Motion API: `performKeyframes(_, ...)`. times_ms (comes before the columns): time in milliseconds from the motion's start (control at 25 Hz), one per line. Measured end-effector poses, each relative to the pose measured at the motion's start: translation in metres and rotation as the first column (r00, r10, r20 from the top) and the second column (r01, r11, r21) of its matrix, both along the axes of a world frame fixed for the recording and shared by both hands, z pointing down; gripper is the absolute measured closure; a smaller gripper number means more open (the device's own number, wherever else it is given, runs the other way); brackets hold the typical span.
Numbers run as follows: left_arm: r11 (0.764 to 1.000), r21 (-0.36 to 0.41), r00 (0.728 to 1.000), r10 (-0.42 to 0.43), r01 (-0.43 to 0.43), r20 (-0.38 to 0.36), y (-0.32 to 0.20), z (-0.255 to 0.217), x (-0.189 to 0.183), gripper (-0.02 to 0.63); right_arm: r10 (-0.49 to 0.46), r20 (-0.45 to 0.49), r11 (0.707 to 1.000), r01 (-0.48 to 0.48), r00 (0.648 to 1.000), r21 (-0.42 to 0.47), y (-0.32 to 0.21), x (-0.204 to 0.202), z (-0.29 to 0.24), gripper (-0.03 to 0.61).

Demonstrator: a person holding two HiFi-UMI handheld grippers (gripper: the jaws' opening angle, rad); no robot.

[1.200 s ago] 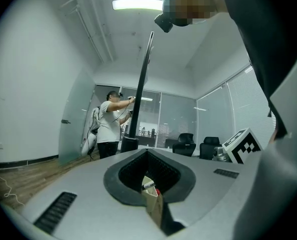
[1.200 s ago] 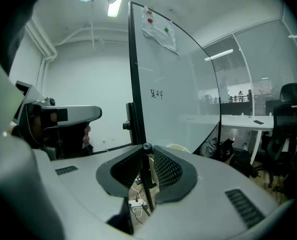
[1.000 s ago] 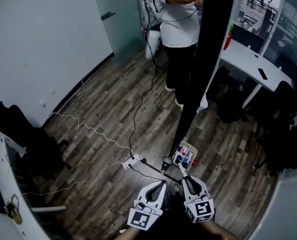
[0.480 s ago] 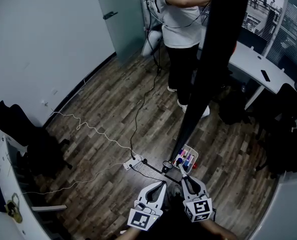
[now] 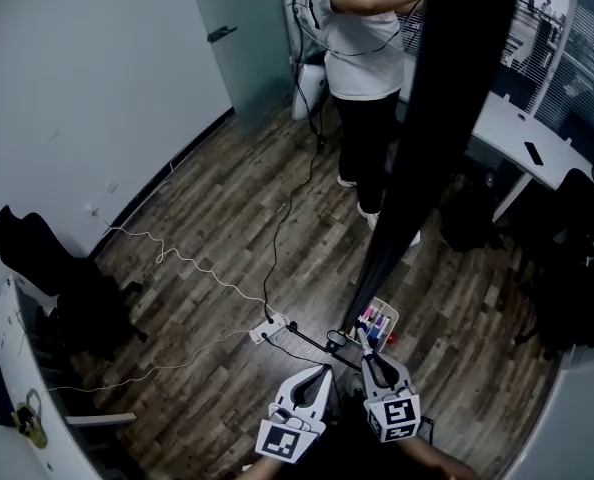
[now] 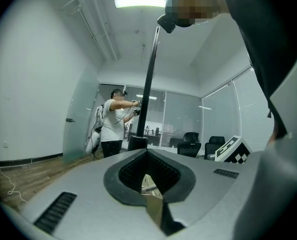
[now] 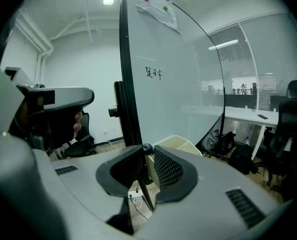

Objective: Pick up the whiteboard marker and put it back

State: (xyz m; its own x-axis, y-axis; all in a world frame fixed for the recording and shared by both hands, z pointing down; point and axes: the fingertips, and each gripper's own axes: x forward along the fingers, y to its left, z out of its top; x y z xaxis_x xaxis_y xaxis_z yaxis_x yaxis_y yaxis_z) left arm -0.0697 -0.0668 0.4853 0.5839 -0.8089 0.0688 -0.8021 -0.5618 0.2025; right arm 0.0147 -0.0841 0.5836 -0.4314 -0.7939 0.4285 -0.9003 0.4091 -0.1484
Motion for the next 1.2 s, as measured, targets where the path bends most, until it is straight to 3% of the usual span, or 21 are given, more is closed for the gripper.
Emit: performKeyframes(1200, 1.0, -0.007, 1.0, -0.02, 0.02, 0.001, -0.005, 0.003, -0.001, 0.606, -0.047, 0.027, 0.999, 0.048, 0.999, -0.013, -0.004, -0.007, 0.009, 0.482)
